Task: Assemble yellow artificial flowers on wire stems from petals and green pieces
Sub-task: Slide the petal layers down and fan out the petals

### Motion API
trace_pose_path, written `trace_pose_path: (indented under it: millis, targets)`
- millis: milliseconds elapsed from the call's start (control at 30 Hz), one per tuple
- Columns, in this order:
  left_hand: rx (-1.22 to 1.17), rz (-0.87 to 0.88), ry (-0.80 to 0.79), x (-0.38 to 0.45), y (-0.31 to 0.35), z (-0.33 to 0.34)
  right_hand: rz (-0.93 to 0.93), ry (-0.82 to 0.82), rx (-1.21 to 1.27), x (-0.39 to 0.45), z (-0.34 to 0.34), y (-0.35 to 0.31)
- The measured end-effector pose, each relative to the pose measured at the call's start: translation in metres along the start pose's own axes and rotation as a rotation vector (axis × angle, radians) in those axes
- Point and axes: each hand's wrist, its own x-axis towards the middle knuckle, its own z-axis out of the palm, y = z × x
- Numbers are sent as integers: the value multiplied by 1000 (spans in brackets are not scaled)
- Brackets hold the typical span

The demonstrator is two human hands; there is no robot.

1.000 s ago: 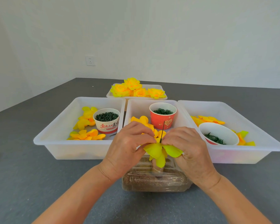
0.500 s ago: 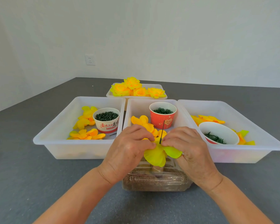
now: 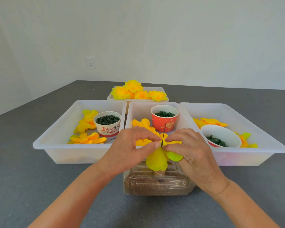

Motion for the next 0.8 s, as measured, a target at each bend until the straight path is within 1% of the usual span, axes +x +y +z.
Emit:
trace_pose_path:
  millis: [167, 300, 367, 433, 500, 533, 567, 600, 633, 667, 800]
  targets:
    - [-116, -100, 3, 6, -1, 16, 12, -9, 13, -3, -1, 1]
    - [-235, -165, 11, 6, -8, 19, 57, -48, 165, -4, -3, 2]
    - [-242, -164, 11, 6, -11, 21, 144, -113, 316, -7, -9, 4]
    - [-233, -151, 14, 7, -13, 21, 260, -154, 540, -7, -19, 8]
    - [-224, -143, 10, 8, -14, 22, 411, -84, 733, -1, -25, 15]
    - [-228, -144, 8, 8, -15, 23, 493, -14, 743, 5, -24, 20]
    - [-236, -145, 8, 7, -15, 23, 564, 29, 685, 11, -20, 27]
    - [-245, -148, 9, 7, -15, 24, 621, 22, 594, 19, -15, 35]
    - [-249, -149, 11, 6, -15, 24, 662, -33, 511, 28, -7, 42]
    - [-247, -153, 12, 6, -15, 25, 683, -123, 447, 37, 0, 48]
    - [-228, -179, 19, 6, -13, 24, 660, -614, 187, 62, 38, 65]
